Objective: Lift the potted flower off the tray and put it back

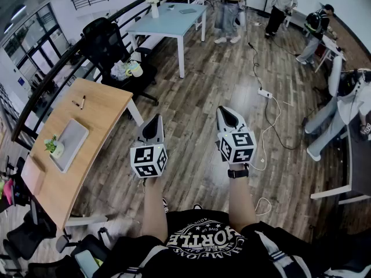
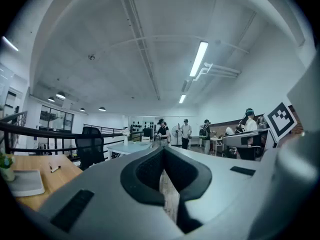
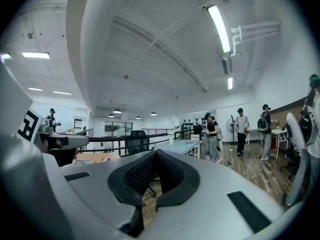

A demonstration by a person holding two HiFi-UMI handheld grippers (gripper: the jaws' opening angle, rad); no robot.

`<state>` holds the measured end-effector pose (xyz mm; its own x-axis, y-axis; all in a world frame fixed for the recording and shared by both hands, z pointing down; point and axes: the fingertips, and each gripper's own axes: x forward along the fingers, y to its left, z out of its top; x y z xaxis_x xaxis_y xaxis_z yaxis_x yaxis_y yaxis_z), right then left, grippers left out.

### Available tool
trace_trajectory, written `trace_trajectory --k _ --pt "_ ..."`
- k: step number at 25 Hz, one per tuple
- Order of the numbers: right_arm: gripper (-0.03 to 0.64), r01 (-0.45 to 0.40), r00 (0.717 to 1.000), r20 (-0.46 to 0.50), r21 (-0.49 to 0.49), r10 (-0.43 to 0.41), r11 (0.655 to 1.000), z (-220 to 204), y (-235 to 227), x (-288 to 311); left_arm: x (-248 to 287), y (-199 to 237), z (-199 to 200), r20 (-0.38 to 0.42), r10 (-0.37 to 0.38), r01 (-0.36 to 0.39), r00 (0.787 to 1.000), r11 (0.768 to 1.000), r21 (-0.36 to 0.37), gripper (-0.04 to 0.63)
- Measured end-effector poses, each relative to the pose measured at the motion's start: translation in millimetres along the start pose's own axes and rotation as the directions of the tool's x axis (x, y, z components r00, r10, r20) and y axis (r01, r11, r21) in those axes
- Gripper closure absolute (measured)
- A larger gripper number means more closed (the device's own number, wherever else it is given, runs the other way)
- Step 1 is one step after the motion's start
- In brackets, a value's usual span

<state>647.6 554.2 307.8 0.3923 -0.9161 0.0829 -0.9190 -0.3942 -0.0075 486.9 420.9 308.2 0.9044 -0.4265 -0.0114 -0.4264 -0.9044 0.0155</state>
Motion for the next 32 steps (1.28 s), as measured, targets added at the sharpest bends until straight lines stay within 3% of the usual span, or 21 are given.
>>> trace_trajectory --k 11,21,25,32 --pt "0.597 -0.149 0.989 -0.009 0.002 0.149 0.989 -9 50 6 -40 15 -1 0.003 0.095 -0.095 0.995 0.995 0.001 0.577" --pt "0.597 -0.346 0.938 -0.019 0.025 0.347 0.938 -17 128 16 -100 46 -9 -0.013 0.242 -0.242 0.970 0.970 0.003 0.577" --pt "0.597 -0.418 0.908 -0.021 0.036 0.419 0.908 -22 167 22 -133 70 -10 -0.004 0.331 -0.331 0.944 0.944 0.013 0.577" --pt "0.597 -0.562 0.825 -0.027 0.053 0.564 0.825 -27 251 34 -196 123 -14 -0.015 0.480 -0.480 0.877 0.877 0.005 0.577"
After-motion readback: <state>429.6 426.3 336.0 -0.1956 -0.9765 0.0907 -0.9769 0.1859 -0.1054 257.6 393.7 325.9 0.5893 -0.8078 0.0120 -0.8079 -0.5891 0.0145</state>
